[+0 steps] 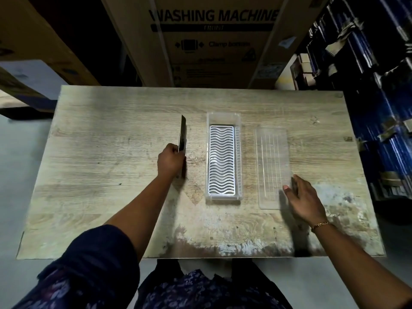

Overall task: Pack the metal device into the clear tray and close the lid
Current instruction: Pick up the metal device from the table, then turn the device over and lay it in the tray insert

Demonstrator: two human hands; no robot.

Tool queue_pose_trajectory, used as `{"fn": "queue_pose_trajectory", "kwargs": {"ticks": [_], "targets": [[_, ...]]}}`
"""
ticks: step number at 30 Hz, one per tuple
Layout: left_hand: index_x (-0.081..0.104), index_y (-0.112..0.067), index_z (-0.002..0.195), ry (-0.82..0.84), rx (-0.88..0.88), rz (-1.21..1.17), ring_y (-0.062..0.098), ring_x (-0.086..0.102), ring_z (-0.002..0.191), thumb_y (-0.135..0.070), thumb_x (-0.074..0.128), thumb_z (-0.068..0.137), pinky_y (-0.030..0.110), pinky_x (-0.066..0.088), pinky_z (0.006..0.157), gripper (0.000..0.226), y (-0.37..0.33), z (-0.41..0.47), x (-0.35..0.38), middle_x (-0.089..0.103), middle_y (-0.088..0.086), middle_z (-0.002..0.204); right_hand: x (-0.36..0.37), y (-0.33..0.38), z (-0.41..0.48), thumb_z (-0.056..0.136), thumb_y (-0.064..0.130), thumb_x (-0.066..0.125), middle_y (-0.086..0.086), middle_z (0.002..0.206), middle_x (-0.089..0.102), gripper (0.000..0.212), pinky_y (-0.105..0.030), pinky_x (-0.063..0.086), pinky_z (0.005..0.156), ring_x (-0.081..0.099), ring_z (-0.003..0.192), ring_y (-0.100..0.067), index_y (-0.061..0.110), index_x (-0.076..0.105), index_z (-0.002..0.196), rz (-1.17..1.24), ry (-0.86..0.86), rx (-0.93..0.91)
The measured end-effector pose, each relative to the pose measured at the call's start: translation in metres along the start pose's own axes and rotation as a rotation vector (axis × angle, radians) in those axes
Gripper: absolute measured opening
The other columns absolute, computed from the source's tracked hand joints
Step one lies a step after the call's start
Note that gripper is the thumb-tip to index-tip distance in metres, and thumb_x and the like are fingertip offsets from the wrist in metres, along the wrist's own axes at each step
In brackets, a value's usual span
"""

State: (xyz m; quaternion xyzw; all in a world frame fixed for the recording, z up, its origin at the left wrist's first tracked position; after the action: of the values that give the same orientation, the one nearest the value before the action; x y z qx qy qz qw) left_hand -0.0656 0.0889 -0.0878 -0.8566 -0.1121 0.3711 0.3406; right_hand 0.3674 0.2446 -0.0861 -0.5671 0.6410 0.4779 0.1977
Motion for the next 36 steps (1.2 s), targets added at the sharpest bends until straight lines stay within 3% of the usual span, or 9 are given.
{"fn": "queue_pose_trajectory", "kwargs": {"ticks": [3,6,8,14,17,20,25,33,36], "targets": [[0.057,-0.018,0.103,0.055,0.016,-0.294,0.028,0.062,0.062,-0.021,0.054,0.096,0.033,0.051,0.054,0.008,-0.007,-0.014,-0.003,0.066,0.011,0.083,0.002,-0.001,0.0,0.096,0.052,0.044,-0.012,0.157,0.033,0.069,-0.046,0.029,0.116,0.033,0.143,-0.032,0.014,0.028,0.152,-0.008,0.006,0.005],[0.058,-0.021,0.108,0.034,0.095,-0.361,0.02,0.052,0.056,-0.019,0.05,0.099,0.027,0.042,0.048,0.012,-0.025,-0.028,-0.019,0.062,0.006,0.08,0.002,0.0,-0.001,0.096,0.049,0.046,-0.012,0.158,0.032,0.069,-0.045,0.027,0.116,0.032,0.143,-0.032,0.014,0.028,0.152,0.005,0.006,0.016],[0.061,-0.019,0.099,0.015,0.119,-0.426,0.016,0.049,0.054,-0.021,0.053,0.098,0.026,0.036,0.048,0.008,-0.036,-0.036,-0.03,0.061,0.006,0.076,0.003,0.001,0.0,0.096,0.05,0.046,-0.012,0.159,0.031,0.07,-0.045,0.026,0.118,0.031,0.144,-0.031,0.014,0.028,0.152,0.012,0.015,0.014],[0.067,-0.001,0.081,-0.123,0.175,-0.54,0.014,0.045,0.046,-0.056,0.057,0.092,0.025,0.036,0.044,0.058,-0.065,-0.061,-0.069,0.054,0.005,0.054,0.006,0.002,-0.002,0.097,0.046,0.047,-0.01,0.162,0.023,0.071,-0.044,0.023,0.119,0.026,0.147,-0.03,0.014,0.021,0.155,0.013,0.066,0.007],[0.071,-0.002,0.08,-0.134,0.203,-0.583,0.013,0.044,0.043,-0.044,0.059,0.096,0.025,0.035,0.044,0.047,-0.078,-0.068,-0.08,0.054,0.005,0.053,0.008,0.0,-0.003,0.096,0.047,0.048,-0.01,0.163,0.021,0.074,-0.044,0.023,0.119,0.025,0.148,-0.03,0.014,0.017,0.156,0.024,0.101,0.006],[0.073,-0.004,0.097,-0.099,0.222,-0.665,0.01,0.039,0.04,-0.019,0.053,0.099,0.023,0.031,0.042,0.025,-0.09,-0.075,-0.085,0.062,0.008,0.061,0.009,-0.002,-0.004,0.096,0.045,0.049,-0.01,0.163,0.02,0.074,-0.043,0.022,0.119,0.025,0.148,-0.029,0.014,0.017,0.155,0.036,0.112,0.001],[0.064,-0.013,0.131,0.012,0.225,-0.754,0.007,0.037,0.046,-0.003,0.042,0.096,0.017,0.026,0.04,0.043,-0.108,-0.088,-0.088,0.069,0.01,0.082,0.012,-0.003,-0.006,0.096,0.044,0.051,-0.01,0.163,0.021,0.074,-0.043,0.022,0.119,0.025,0.148,-0.03,0.014,0.018,0.155,0.071,0.107,0.003],[0.057,-0.01,0.138,0.222,0.202,-0.808,0.009,0.047,0.061,0.008,0.031,0.087,0.018,0.035,0.046,0.061,-0.119,-0.103,-0.085,0.073,0.011,0.105,0.015,-0.004,-0.009,0.096,0.043,0.052,-0.008,0.162,0.023,0.073,-0.042,0.023,0.119,0.027,0.147,-0.027,0.013,0.02,0.154,0.081,0.083,-0.007],[0.055,-0.008,0.14,0.344,0.197,-0.564,0.011,0.059,0.072,0.005,0.036,0.093,0.021,0.048,0.051,0.052,-0.117,-0.104,-0.083,0.071,0.015,0.121,0.017,-0.004,-0.01,0.096,0.044,0.05,-0.007,0.163,0.021,0.073,-0.042,0.024,0.118,0.026,0.148,-0.027,0.014,0.018,0.155,0.058,0.083,-0.014]]}}
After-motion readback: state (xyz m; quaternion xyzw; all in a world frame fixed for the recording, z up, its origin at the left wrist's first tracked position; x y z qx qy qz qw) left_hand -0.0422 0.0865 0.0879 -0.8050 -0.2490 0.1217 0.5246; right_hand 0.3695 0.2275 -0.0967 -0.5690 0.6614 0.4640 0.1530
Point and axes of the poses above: each hand's wrist, its own z-axis towards the middle knuckle, its own x-axis out of the palm, y = z × x, the point moved 10 cm from there along z, towards the middle knuckle
